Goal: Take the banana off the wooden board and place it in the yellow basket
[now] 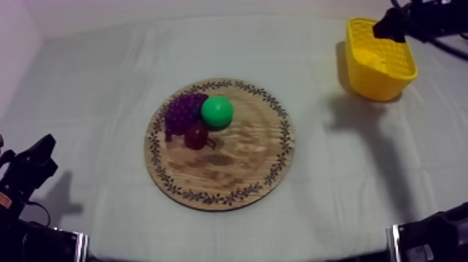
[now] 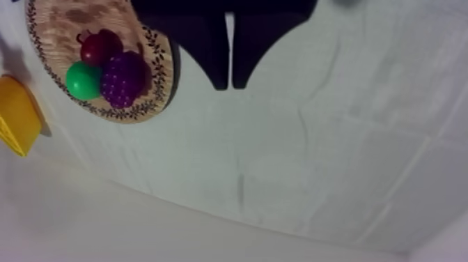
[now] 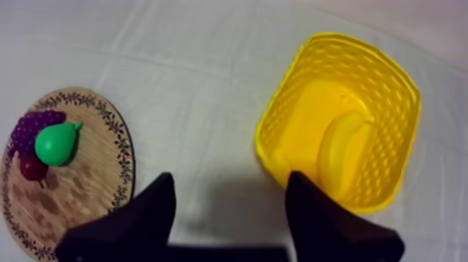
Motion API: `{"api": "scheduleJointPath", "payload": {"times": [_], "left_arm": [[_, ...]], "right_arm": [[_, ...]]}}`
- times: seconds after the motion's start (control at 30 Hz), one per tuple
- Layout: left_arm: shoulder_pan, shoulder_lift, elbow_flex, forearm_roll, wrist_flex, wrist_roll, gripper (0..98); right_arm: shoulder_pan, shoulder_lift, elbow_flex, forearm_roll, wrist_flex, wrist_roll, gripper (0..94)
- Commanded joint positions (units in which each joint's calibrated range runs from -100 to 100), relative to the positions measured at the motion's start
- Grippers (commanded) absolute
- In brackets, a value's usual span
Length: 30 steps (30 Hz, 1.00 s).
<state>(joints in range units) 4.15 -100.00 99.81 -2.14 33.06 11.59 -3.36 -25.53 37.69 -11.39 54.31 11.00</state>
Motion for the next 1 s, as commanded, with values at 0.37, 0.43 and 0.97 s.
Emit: {"api": "scheduleJointPath", "payload": {"times": [0.37, 0.43, 0.97], "left_arm": [[0.01, 0.00, -0.03, -0.03, 0.01, -0.01, 0.1], [0.01, 0.00, -0.03, -0.03, 0.01, 0.00, 0.1], [0.01, 0.00, -0.03, -0.03, 0.01, 0.00, 0.1]], "right_arm": [[4.27, -35.03, 25.86, -1.74, -13.61, 0.64, 2.7], [4.22, -38.69, 28.85, -1.96, -14.55, 0.71, 1.6], [2.55, -58.45, 47.38, 3.68, -19.20, -0.90, 0.3]]}}
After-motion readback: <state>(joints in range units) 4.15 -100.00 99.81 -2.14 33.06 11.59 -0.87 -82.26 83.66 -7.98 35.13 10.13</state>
